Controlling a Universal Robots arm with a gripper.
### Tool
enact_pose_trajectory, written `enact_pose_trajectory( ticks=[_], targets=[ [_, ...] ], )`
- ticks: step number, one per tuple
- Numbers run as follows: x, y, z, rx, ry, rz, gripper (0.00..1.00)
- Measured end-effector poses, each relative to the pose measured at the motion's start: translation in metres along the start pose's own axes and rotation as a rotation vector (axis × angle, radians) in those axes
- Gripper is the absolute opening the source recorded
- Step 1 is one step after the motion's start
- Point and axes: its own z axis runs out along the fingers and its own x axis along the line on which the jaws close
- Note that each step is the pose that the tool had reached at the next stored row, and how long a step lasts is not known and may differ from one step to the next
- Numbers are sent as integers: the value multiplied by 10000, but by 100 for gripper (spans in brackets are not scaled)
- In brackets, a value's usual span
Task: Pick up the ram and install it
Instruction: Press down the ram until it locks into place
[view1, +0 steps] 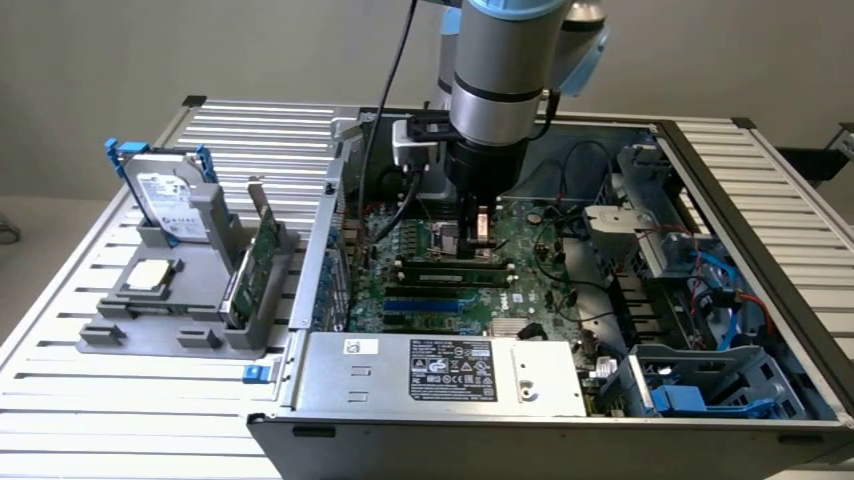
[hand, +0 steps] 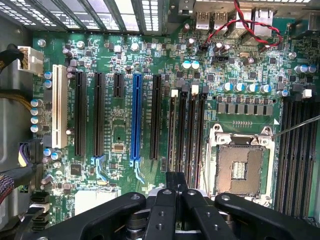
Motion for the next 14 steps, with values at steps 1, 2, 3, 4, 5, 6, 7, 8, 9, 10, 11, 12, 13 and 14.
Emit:
enact_pose_trajectory(
  ticks=[1,2,3,4,5,6,7,8,9,10,11,12,13,14],
  targets=[
    [0,0,0,0,1,0,11],
    [0,0,0,0,0,0,11],
    [0,0,0,0,0,0,11],
    [0,0,0,0,0,0,11],
    [0,0,0,0,0,0,11],
    [0,0,0,0,0,0,11],
    [0,0,0,0,0,2,11],
    [1,0,-1,0,1,13,11],
    [1,0,-1,0,0,111,11],
    [1,0,0,1,-3,258,11],
    [1,0,0,1,-5,411,11],
    [1,0,0,1,-8,562,11],
    [1,0,0,2,-11,725,11],
    [1,0,0,2,-13,883,11]
  ],
)
